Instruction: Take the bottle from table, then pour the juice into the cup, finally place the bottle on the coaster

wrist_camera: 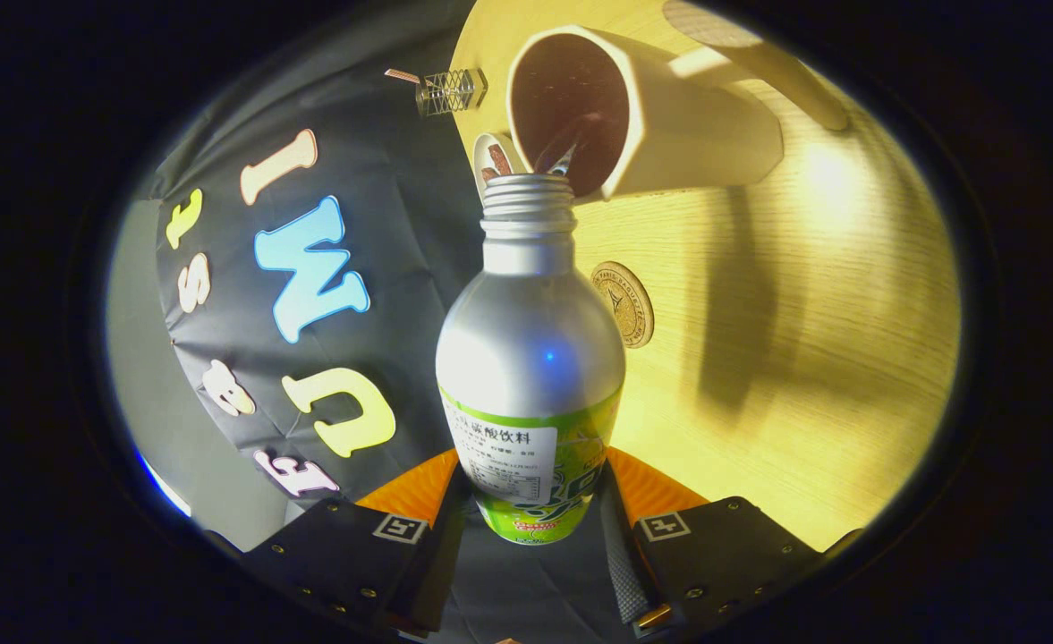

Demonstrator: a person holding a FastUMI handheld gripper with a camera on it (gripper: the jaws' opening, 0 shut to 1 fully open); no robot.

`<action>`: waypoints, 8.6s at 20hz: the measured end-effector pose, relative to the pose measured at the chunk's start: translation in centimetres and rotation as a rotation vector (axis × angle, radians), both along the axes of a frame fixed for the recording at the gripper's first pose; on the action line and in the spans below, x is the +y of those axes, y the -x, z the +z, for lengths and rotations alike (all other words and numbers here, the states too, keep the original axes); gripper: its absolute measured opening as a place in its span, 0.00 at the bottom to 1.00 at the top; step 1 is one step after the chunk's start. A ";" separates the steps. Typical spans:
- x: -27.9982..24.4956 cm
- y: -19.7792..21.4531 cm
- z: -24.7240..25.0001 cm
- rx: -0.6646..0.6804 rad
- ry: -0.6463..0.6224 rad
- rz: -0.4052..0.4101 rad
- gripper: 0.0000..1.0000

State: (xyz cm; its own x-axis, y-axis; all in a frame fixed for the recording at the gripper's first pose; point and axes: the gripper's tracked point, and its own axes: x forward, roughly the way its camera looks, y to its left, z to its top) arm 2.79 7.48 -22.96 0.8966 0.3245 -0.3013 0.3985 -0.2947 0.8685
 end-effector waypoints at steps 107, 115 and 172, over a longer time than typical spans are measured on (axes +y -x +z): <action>0.1 3.4 -4.9 0.148 0.981 0.223 0.71; -2.1 0.2 -4.7 0.136 1.227 0.242 0.71; -3.1 -10.6 -5.3 0.022 1.661 0.305 0.97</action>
State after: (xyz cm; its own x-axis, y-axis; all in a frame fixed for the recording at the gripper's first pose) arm 13.42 4.35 -28.26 0.8568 -0.1850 -0.4812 0.2796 0.9510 0.1321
